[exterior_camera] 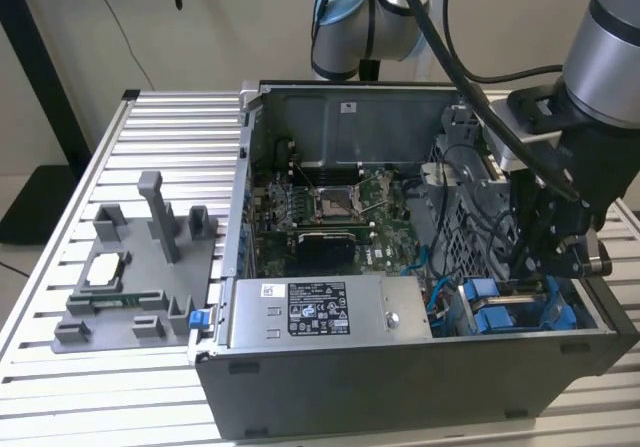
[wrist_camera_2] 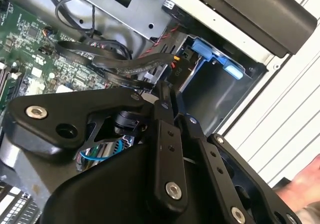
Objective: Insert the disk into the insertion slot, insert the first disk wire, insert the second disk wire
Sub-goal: 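Insert the second disk wire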
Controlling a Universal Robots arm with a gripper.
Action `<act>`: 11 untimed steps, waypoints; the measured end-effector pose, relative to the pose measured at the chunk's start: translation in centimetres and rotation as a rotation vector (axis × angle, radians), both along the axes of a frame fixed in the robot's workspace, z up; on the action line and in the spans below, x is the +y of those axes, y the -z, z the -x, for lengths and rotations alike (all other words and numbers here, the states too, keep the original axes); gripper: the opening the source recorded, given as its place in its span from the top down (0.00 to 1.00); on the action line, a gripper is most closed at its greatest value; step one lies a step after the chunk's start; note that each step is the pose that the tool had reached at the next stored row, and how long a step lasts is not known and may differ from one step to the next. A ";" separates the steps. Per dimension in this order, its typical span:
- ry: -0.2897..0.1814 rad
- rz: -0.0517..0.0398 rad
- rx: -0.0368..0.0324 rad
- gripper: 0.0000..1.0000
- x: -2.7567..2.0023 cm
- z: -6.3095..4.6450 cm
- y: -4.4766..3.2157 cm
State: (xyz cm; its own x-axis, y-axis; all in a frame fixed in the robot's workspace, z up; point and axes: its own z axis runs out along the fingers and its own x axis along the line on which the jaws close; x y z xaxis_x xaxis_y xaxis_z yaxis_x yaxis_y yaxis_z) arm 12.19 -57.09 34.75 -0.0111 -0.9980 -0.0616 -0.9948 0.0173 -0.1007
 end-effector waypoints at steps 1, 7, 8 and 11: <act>0.000 0.0000 -0.0003 1.00 0.00 0.0 0.07; 0.000 0.0001 -0.0041 1.00 -0.01 0.0 0.35; 0.000 0.0000 -0.0045 1.00 -0.01 0.0 0.38; 0.000 0.0001 -0.0067 1.00 -0.01 0.0 0.45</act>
